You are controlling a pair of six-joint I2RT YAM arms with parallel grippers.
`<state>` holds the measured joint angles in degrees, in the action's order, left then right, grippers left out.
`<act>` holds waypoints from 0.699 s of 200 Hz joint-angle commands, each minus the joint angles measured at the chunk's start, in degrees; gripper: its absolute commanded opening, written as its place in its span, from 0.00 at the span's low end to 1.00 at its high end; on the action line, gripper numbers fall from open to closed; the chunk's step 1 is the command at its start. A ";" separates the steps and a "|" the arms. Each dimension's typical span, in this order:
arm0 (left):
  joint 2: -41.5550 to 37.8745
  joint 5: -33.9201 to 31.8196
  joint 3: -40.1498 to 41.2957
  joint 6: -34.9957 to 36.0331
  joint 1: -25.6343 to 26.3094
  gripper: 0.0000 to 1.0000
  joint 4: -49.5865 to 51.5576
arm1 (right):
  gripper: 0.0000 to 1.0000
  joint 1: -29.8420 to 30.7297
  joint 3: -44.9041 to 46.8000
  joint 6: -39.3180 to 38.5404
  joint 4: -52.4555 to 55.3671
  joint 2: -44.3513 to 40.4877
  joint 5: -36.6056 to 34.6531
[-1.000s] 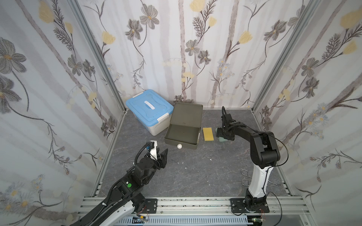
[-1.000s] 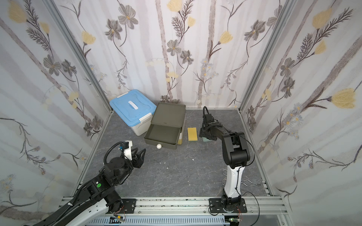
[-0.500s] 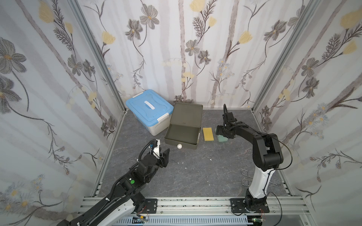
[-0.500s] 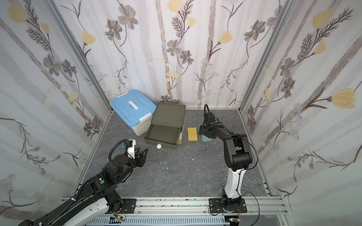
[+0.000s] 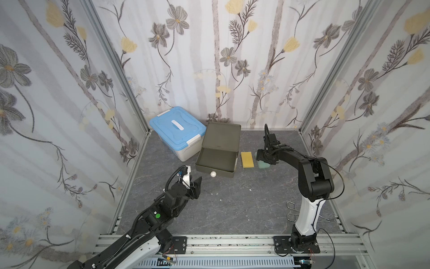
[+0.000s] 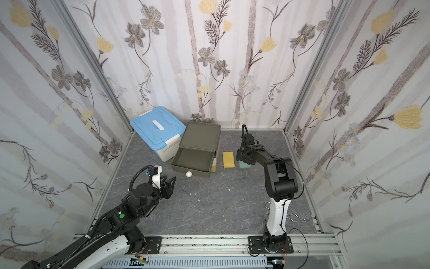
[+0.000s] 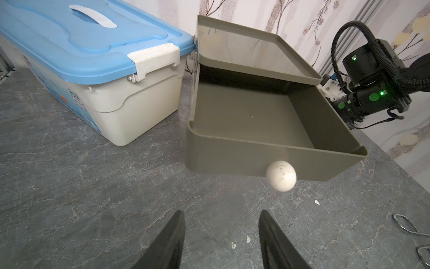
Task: Take the sponge out of the drawer
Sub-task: Place the sponge at the center of the board, then close the drawer of the storage box.
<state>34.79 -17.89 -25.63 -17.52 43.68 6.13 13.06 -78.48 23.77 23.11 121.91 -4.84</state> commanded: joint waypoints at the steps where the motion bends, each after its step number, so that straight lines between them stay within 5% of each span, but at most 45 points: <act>1: -0.07 0.25 -0.52 0.12 -0.09 0.53 -1.73 | 0.75 -0.06 -0.53 0.49 -1.21 -0.30 -2.17; 140: 10.32 1.36 -3.52 0.77 -0.09 0.54 -5.67 | 0.80 0.56 5.88 0.09 -6.40 -17.49 2.47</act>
<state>43.09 -16.19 -27.90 -17.54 43.68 4.21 13.30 -73.76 23.97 19.35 107.39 -2.87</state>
